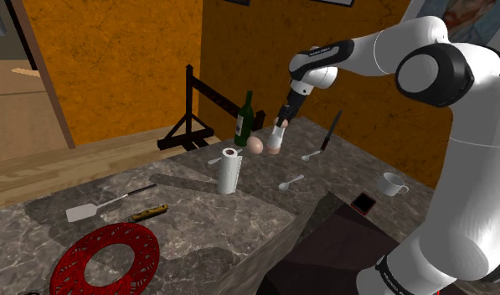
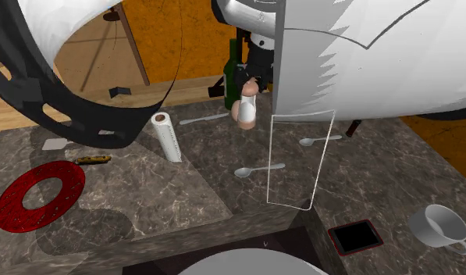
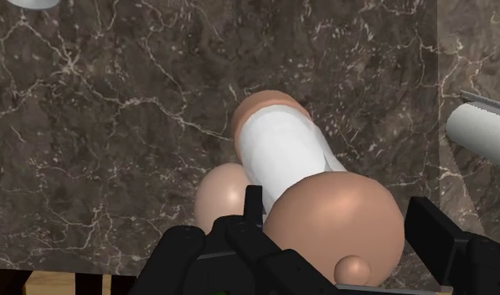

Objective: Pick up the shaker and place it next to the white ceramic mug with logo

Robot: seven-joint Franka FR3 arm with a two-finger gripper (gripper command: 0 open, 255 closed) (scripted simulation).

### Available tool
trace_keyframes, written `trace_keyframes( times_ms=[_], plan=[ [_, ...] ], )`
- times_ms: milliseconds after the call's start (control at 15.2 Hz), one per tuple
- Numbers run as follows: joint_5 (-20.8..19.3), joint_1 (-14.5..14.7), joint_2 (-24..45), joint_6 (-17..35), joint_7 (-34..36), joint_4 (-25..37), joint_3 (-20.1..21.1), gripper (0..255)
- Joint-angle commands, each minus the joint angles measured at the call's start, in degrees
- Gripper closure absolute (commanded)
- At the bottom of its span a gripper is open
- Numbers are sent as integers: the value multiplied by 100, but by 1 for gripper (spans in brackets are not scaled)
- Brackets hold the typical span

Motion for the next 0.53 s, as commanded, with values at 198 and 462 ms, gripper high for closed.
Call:
trace_keyframes(
  times_ms=[198,462],
  plan=[
    [-83,6,-157,-318,96,175,-34,255],
    [-139,9,-256,-574,169,342,-54,255]
  ],
)
